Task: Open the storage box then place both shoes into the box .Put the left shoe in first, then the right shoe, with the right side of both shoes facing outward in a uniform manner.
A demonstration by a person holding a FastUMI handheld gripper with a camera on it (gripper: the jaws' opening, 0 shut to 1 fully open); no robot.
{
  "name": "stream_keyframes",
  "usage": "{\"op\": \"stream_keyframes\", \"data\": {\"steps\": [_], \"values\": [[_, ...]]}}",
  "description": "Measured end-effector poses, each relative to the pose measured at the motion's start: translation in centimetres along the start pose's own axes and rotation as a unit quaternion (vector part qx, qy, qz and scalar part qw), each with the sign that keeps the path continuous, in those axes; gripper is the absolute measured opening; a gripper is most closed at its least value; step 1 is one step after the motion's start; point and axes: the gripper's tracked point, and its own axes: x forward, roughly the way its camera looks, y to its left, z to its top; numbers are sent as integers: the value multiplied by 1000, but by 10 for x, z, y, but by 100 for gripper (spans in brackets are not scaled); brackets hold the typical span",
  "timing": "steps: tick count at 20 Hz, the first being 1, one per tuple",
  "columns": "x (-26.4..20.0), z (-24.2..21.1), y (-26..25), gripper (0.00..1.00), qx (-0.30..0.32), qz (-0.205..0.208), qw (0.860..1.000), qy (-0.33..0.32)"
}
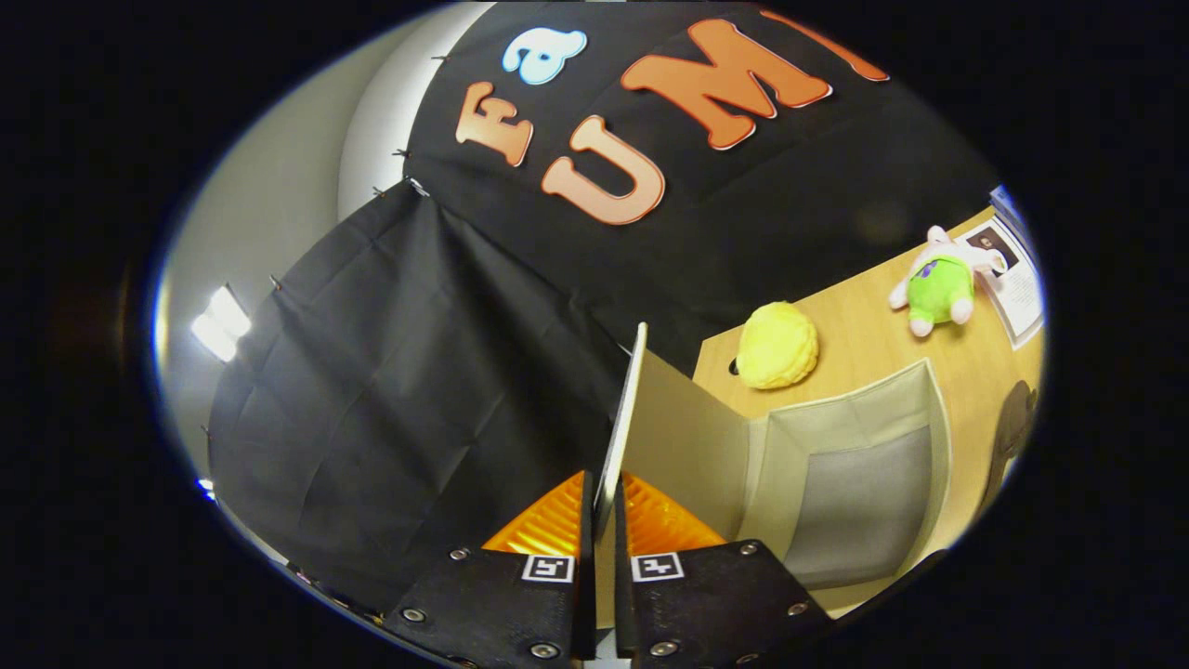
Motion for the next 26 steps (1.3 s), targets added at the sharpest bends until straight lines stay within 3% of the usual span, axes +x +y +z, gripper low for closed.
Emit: {"op": "stream_keyframes", "data": {"steps": [1,6,8,13,20,26], "values": [[4,-6,6,10,-10,2,1000,6],[14,-21,10,84,-49,-10,999,19],[12,-20,-1,98,-62,-28,998,12],[-11,-3,-43,98,-98,-94,991,-16],[-62,17,-121,98,-149,-195,968,-50],[-123,32,-202,98,-173,-301,934,-80]]}}
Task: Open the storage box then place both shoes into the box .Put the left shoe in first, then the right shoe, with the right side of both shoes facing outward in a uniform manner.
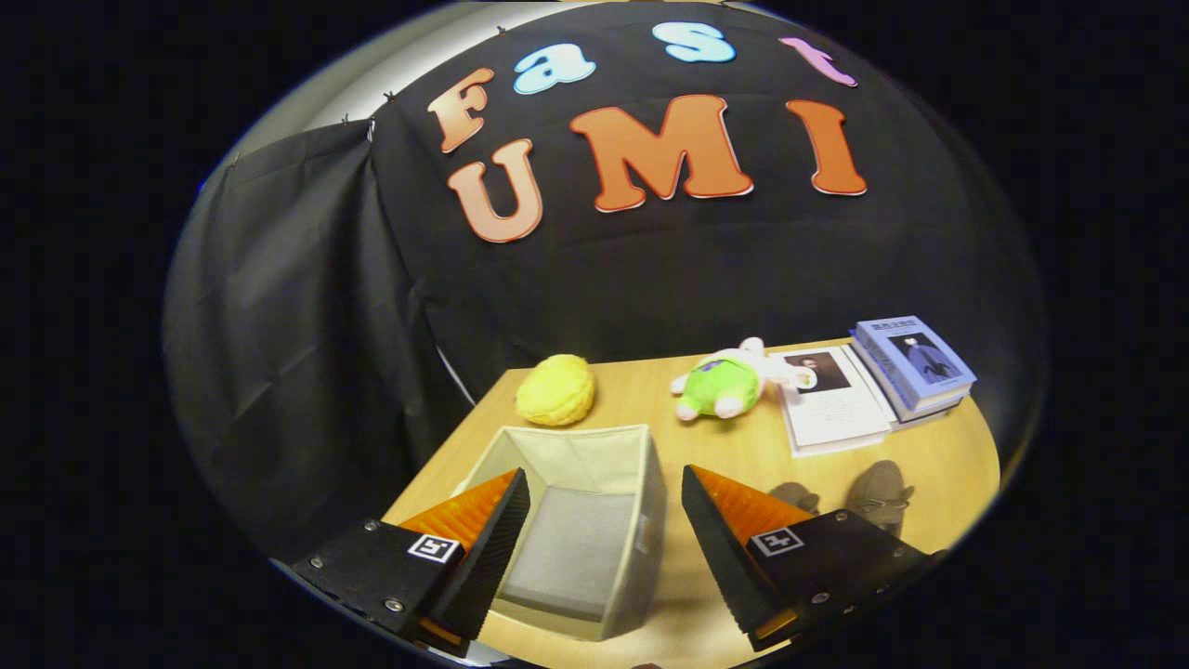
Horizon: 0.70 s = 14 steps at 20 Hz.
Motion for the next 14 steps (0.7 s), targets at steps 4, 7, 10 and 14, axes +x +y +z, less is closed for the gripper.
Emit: {"op": "stream_keyframes", "data": {"steps": [4,7,10,14], "values": [[-6,-21,-67,98,17,-74,997,-1],[-10,-39,-99,98,36,-105,994,-2],[-12,-68,-131,93,28,-145,989,21],[-4,-102,-153,78,29,-168,984,59]]}}
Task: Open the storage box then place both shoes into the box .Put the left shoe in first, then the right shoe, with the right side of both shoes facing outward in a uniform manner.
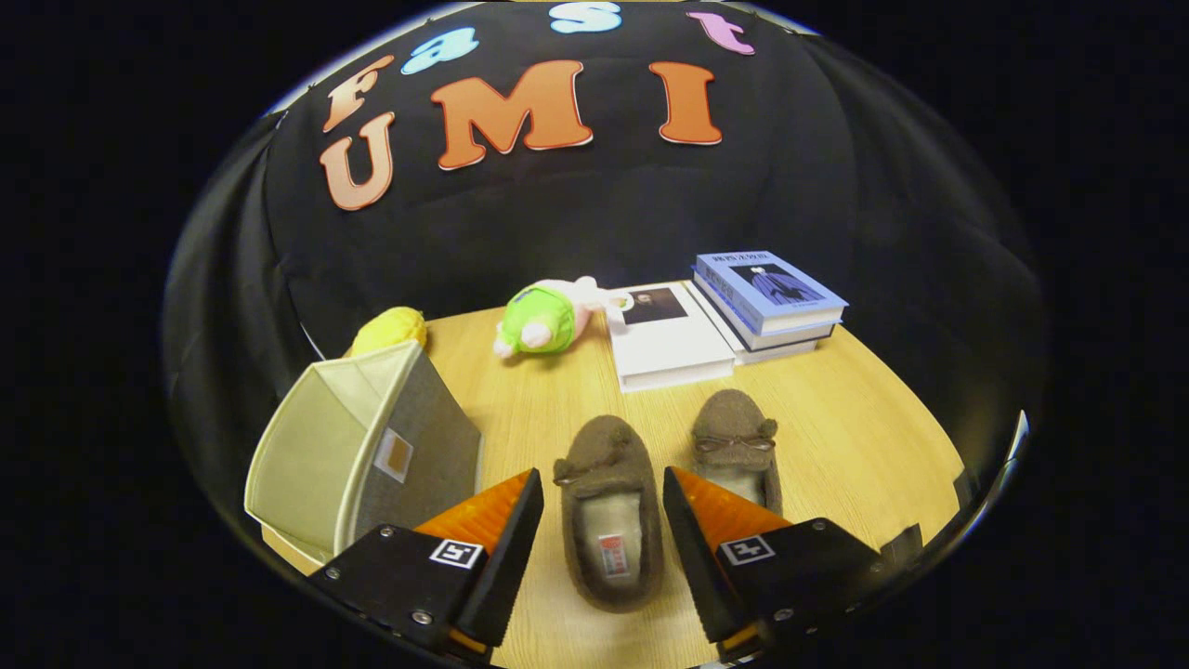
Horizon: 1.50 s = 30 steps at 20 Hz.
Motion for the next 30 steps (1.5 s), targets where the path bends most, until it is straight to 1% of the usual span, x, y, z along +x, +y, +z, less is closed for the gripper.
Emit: {"op": "stream_keyframes", "data": {"steps": [1,2,3,4,6,8,11,12,14,17,18,19,20,22,24,26,30], "values": [[4,-8,-4,75,-2,-4,1000,9],[8,-15,-7,68,-2,-8,1000,19],[12,-21,-9,64,-1,-10,1000,27],[17,-27,-12,58,1,-13,999,36],[29,-38,-16,53,3,-20,998,53],[43,-50,-21,51,-1,-31,997,71],[54,-53,-19,50,6,-35,996,79],[59,-55,-20,44,5,-37,996,84],[64,-60,-21,36,6,-46,994,98],[72,-70,-29,29,9,-62,991,120],[75,-71,-28,23,19,-62,990,124],[76,-70,-28,20,28,-60,990,126],[76,-70,-30,12,41,-64,989,125],[73,-65,-30,3,72,-62,988,120],[64,-54,-25,1,100,-55,988,103],[54,-44,-27,1,104,-56,989,90],[30,-12,-19,1,118,-38,990,65]]}}
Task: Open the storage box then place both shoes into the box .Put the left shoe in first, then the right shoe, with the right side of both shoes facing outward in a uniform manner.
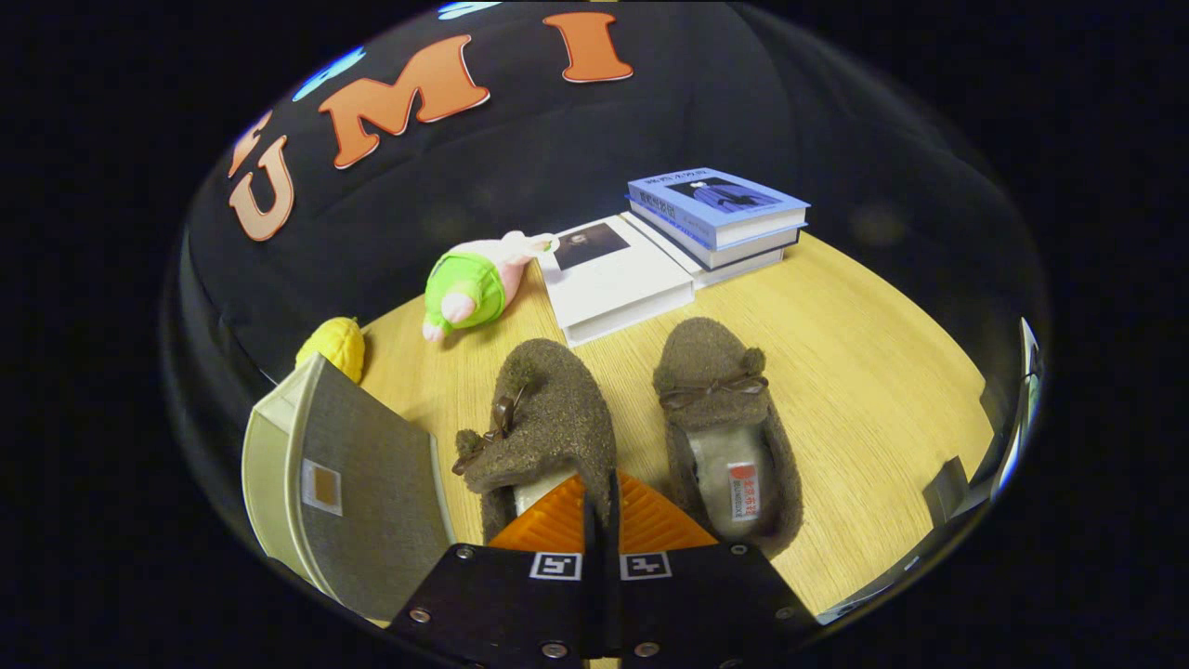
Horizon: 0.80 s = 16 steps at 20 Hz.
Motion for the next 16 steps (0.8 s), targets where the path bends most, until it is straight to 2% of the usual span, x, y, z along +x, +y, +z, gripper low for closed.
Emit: {"op": "stream_keyframes", "data": {"steps": [5,9,12,16], "values": [[-45,42,32,1,-2,31,999,-36],[-84,71,75,1,2,71,995,-67],[-102,77,116,1,-1,104,992,-74],[-111,58,175,1,-2,148,987,-54]]}}
